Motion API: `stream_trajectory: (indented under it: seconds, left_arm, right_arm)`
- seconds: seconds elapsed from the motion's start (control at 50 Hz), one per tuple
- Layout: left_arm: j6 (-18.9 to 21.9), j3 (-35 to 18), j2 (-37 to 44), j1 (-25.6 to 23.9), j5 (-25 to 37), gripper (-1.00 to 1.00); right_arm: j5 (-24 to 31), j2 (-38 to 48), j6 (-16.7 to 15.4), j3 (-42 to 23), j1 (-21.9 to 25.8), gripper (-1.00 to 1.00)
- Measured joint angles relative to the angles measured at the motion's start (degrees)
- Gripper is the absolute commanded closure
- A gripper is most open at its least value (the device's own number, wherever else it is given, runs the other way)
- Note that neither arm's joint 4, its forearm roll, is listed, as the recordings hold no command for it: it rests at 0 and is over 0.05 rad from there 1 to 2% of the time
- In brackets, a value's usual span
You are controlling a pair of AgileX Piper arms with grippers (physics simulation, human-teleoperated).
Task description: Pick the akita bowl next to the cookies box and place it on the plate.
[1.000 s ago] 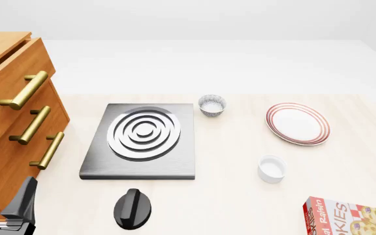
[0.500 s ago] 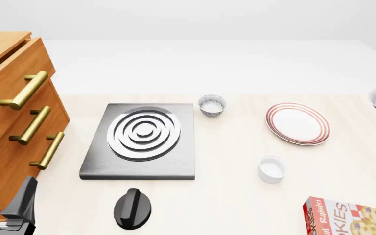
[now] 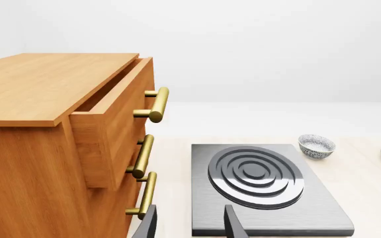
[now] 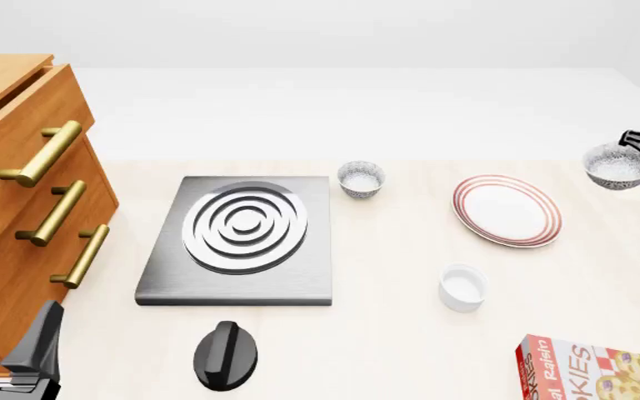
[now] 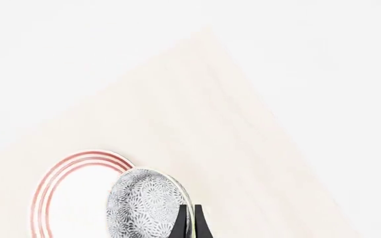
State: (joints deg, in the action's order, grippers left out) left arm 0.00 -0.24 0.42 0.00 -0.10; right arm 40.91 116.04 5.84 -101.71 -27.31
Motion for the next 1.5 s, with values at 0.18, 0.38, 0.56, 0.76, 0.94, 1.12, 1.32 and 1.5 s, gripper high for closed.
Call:
stream_trajectory:
  seconds: [0.18,0.38,0.56,0.76,0.94,1.12,1.32,1.5]
  left_arm:
    - [0.00,0.00,0.00,0.00,0.00,-1.00]
    - [0.00,0.00,0.00,0.00,0.00,-1.00]
    - [0.00,0.00,0.00,0.00,0.00,-1.00]
    - [0.00,0.00,0.00,0.00,0.00,-1.00]
    - [0.00,0.00,0.00,0.00,0.00,-1.00]
    - [0.00,0.00,0.00,0.00,0.00,-1.00]
    - [0.00,0.00,0.00,0.00,0.00,-1.00]
    - [0.00,0.00,0.00,0.00,0.00,-1.00]
  right_arm:
    - [-0.64,1.29,2.73,0.12,1.76,1.00]
    - [-2.24,2.64,6.28,0.69,4.06,1.00]
    - [-3.81,3.71,9.13,1.09,6.14,1.00]
    - [-5.22,4.58,11.55,1.49,7.97,1.00]
    - [-6.48,4.54,13.21,2.47,9.63,1.00]
    - [-7.75,3.79,14.61,3.96,11.35,1.00]
    - [-9.11,2.26,15.78,6.27,13.00,1.00]
    - [-10.43,0.99,16.54,8.76,14.26,1.00]
